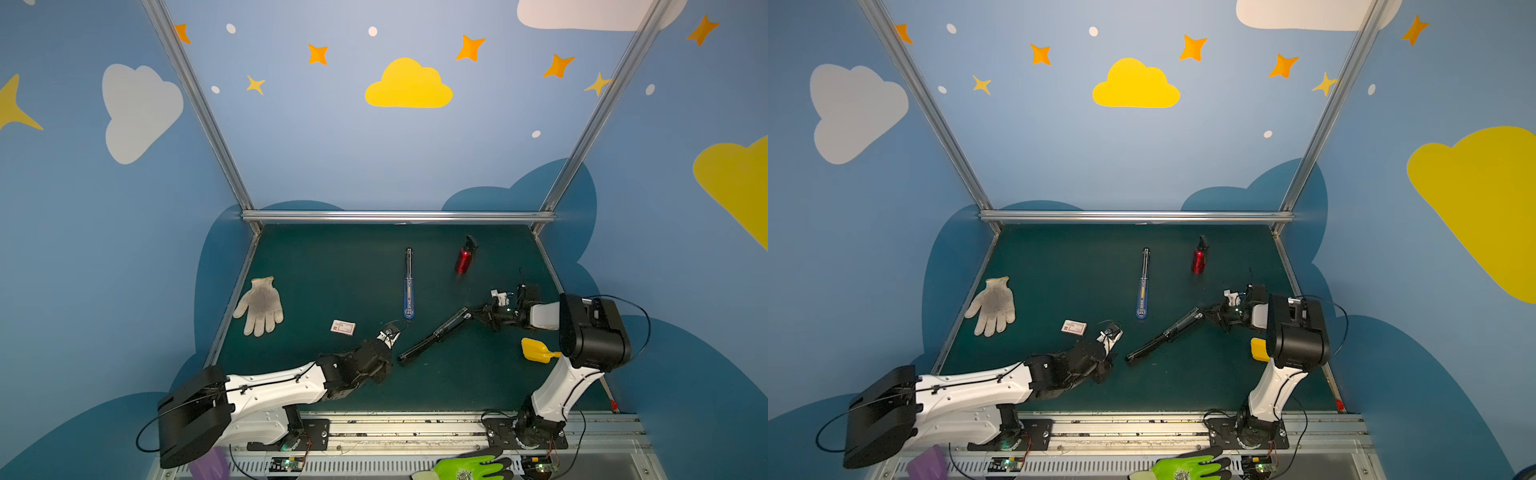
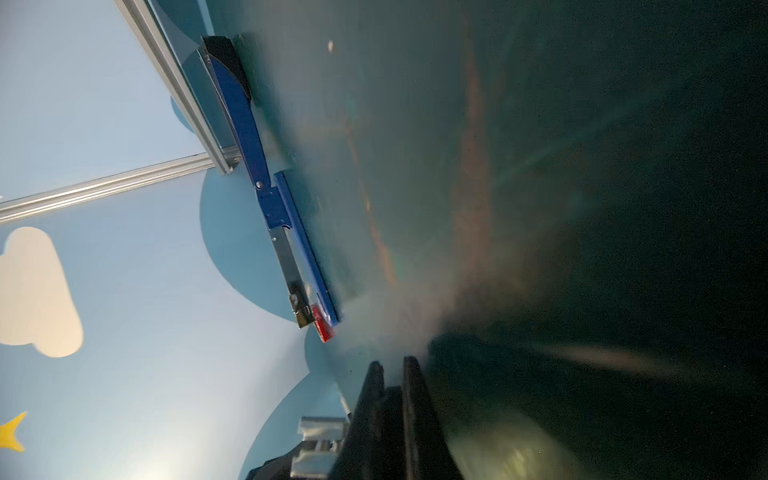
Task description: Load the staples into the stapler
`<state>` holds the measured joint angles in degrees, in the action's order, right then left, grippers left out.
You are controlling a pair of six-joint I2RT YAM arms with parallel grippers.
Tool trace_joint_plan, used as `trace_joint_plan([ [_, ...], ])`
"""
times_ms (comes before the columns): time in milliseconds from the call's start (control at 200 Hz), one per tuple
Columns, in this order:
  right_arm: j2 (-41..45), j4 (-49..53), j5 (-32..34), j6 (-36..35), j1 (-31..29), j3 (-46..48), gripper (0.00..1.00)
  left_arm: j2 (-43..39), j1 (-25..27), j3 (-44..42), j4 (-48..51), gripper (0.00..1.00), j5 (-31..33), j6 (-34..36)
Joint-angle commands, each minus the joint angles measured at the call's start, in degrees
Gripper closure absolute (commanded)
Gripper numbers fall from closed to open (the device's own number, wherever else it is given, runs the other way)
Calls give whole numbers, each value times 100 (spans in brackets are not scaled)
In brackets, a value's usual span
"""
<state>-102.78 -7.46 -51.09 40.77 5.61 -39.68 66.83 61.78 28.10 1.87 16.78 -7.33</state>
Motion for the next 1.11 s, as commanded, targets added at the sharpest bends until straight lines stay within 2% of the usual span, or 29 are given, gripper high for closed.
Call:
trace_joint_plan([
  [0, 547, 402, 762, -365, -78, 252, 79, -108, 11, -33, -40, 66, 146, 111],
  [130, 881, 841, 1202, -424, -99, 334, 64, -82, 8, 44, 15, 66, 167, 244],
  [300, 1121, 1871, 1688, -739, -123, 143, 56, -118, 10, 38, -15, 66, 184, 294],
  [356, 1366, 2267, 1954, -896, -121, 142, 55, -147, 9, 51, 10, 66, 208, 289],
  [421, 1811, 2726, 2274, -1091, -152, 136, 49, -223, 10, 64, 33, 65, 227, 249],
  [486, 2335, 3177, 2625, -1315, -286, -115, 42, -318, 6, 47, 7, 54, 289, 129],
  [556, 2787, 3604, 2960, -1656, -564, -370, 33, -426, 1, 47, 6, 49, 326, -73],
  [596, 2943, 3735, 3028, -1874, -727, -519, 23, -473, -28, 62, 22, 45, 326, -236],
  [721, 2971, 3886, 3042, -2182, -1285, -968, 19, -577, -248, 307, 468, 39, 80, -709],
  [831, 3084, 3791, 3430, -2977, -2019, -1276, 19, -668, -752, 650, 1204, 37, -406, -1302],
  [941, 3278, 3293, 3023, -4677, -2642, -1281, 19, -841, -1182, 758, 1536, 36, -987, -1576],
  [976, 3314, 3132, 2907, -4799, -2738, -1267, 19, -912, -1201, 767, 1553, 35, -1043, -1608],
  [1041, 3221, 3772, 2266, -5762, -2784, -1654, 20, -1048, -1250, 783, 1562, 34, -1168, -1652],
  [1102, 2982, 4540, 1939, -6587, -2797, -2154, 19, -1169, -1302, 764, 1599, 34, -1188, -1719],
])
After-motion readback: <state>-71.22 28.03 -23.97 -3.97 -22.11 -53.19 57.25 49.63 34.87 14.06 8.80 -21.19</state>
